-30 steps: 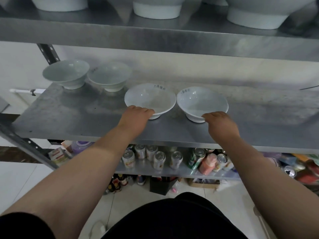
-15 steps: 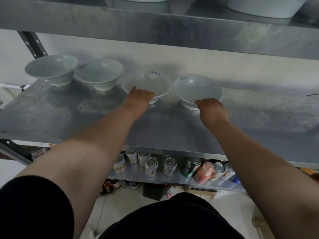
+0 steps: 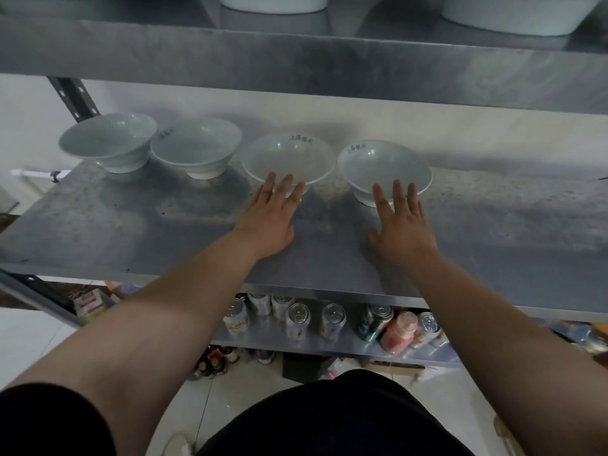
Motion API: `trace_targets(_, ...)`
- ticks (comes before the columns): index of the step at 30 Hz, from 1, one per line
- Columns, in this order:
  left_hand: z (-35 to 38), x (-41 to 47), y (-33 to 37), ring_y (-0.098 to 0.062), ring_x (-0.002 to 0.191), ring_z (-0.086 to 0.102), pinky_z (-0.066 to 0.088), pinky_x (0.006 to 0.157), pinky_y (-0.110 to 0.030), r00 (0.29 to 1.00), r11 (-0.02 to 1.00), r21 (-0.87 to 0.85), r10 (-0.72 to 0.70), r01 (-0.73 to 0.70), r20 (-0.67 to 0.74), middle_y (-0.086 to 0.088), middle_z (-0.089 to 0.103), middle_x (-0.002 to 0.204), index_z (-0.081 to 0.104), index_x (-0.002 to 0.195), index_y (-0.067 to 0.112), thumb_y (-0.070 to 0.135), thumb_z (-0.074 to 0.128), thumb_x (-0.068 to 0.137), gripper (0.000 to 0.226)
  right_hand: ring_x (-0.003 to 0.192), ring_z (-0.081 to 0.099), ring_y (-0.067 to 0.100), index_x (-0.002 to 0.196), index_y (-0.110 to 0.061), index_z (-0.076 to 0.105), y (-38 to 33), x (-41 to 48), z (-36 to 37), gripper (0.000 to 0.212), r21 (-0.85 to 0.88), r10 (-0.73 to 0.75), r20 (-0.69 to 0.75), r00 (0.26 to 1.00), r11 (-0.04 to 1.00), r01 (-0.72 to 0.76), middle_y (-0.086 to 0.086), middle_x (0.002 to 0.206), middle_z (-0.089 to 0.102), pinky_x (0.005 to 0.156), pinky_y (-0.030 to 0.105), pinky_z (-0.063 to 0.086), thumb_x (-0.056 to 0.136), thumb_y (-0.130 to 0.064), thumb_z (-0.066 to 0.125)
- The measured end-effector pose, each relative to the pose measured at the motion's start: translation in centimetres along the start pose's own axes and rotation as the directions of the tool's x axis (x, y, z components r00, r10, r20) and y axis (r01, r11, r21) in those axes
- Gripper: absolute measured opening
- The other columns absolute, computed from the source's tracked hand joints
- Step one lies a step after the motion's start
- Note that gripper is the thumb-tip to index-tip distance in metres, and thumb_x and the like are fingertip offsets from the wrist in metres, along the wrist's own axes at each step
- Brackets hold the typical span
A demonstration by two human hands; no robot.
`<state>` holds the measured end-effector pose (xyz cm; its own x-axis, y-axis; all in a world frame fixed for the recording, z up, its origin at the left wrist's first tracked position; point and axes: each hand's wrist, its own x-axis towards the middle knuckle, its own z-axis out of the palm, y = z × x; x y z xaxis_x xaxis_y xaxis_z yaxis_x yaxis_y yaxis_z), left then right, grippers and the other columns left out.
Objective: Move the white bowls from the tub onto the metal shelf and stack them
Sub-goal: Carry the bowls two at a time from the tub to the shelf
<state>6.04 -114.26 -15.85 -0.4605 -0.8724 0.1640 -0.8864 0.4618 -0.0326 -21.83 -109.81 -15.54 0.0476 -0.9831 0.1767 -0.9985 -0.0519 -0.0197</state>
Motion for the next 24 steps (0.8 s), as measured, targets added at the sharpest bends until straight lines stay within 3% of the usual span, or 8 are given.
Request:
trace_targets(18,-1.0,2.4,-0.1,-0.035,0.149,-0.013,0.006,0.121,-0.051,0.993,0.996,-0.046,-0.07,0.075,0.093,-0.004,-0.008,0.164,-0.003,0.156,0.026,0.036,0.052,0.088,0.088,0.15,-0.009,0.038,0.157,-0.025,-0.006,0.3,1.9,-1.1,0.088,-0.017,-0.01,0.103,0.995,1.0,0.012,0.016,0.164,-0.008,0.121,0.051,0.008,0.093,-0.039,0.053)
trace_targets(21,-2.4,0.6,0.0,-0.034,0.149,0.013,0.022,0.119,-0.044,0.996,0.952,-0.295,-0.084,0.077,-0.011,-0.012,0.017,0.161,0.02,0.155,0.018,0.032,0.057,0.089,0.076,0.149,0.015,0.035,0.155,-0.018,0.02,-0.5,0.2,-2.7,0.075,0.147,-0.036,0.063,0.997,0.989,0.026,0.015,0.162,0.015,0.119,0.05,0.021,0.092,-0.032,0.057)
trace_targets(24,-4.1,-3.6,-0.2,-0.025,0.131,0.046,0.039,0.108,-0.038,0.984,0.818,-0.567,-0.163,0.099,-0.065,-0.01,0.047,0.142,0.043,0.143,0.014,0.028,0.061,0.09,0.057,0.129,0.05,0.026,0.142,-0.019,0.048,-1.9,-3.5,-4.4,0.055,0.468,0.052,0.028,0.998,0.882,-0.059,0.008,0.144,0.05,0.105,0.035,0.041,0.089,-0.022,0.063)
